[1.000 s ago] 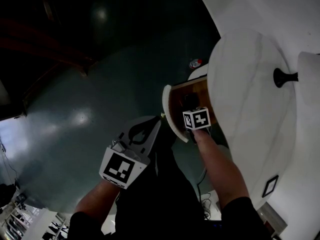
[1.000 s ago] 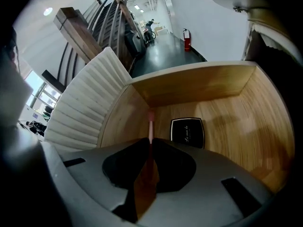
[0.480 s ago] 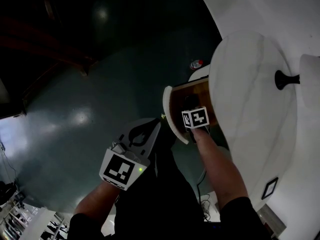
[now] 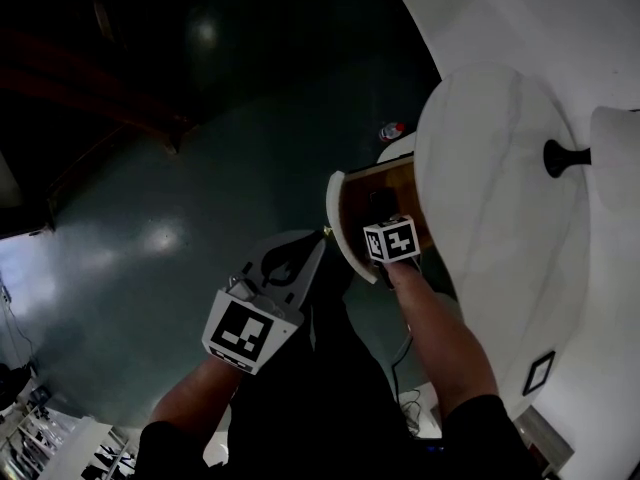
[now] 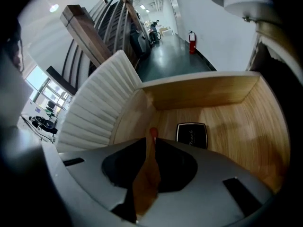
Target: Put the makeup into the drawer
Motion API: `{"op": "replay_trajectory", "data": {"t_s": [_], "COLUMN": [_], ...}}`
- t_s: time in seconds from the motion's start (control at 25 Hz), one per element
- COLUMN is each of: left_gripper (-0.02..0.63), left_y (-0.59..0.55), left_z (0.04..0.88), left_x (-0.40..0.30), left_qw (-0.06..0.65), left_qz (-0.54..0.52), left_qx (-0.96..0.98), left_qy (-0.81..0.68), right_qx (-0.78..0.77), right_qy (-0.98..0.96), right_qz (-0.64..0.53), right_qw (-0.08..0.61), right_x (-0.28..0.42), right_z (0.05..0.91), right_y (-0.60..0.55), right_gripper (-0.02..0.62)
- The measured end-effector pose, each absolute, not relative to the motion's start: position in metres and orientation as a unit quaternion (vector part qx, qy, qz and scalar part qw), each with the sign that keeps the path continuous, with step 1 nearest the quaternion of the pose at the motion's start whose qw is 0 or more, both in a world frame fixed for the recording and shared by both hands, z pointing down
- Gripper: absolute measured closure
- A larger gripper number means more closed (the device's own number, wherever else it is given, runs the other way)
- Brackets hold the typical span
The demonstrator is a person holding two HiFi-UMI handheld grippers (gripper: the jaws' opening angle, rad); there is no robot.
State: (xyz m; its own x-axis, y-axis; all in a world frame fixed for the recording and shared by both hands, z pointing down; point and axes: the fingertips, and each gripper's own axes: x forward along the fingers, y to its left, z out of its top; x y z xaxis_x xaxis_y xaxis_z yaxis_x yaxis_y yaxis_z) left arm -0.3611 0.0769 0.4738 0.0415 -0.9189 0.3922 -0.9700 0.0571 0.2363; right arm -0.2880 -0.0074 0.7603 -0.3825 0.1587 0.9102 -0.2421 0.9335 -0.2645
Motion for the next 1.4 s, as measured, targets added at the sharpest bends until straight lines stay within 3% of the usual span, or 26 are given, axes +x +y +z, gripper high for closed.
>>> {"op": "replay_trajectory", "data": {"t_s": [1.0,1.4], "left_gripper": [0.595,0.595], "left_y": [0.105,0.087], "left_z": [0.361,0.340], "left_x": [-0.324,-0.283], "left_qw": [0.142,0.132], "left_qz": [0.082,0.081], "left_qx": [0.767,0.810], "left_qy": [-0.621,-0.566], "right_qx": [0.099,0.155], "right_qy": [-0.910,-0.929], "right_qz": [0.186,0.208], "right_qw": [0.356,0.264], "right_x": [-0.252,-0.192], "right_z": [0.518,0.425], "right_y": [0.037,0.047], "right_gripper": [0.549,0.558]}}
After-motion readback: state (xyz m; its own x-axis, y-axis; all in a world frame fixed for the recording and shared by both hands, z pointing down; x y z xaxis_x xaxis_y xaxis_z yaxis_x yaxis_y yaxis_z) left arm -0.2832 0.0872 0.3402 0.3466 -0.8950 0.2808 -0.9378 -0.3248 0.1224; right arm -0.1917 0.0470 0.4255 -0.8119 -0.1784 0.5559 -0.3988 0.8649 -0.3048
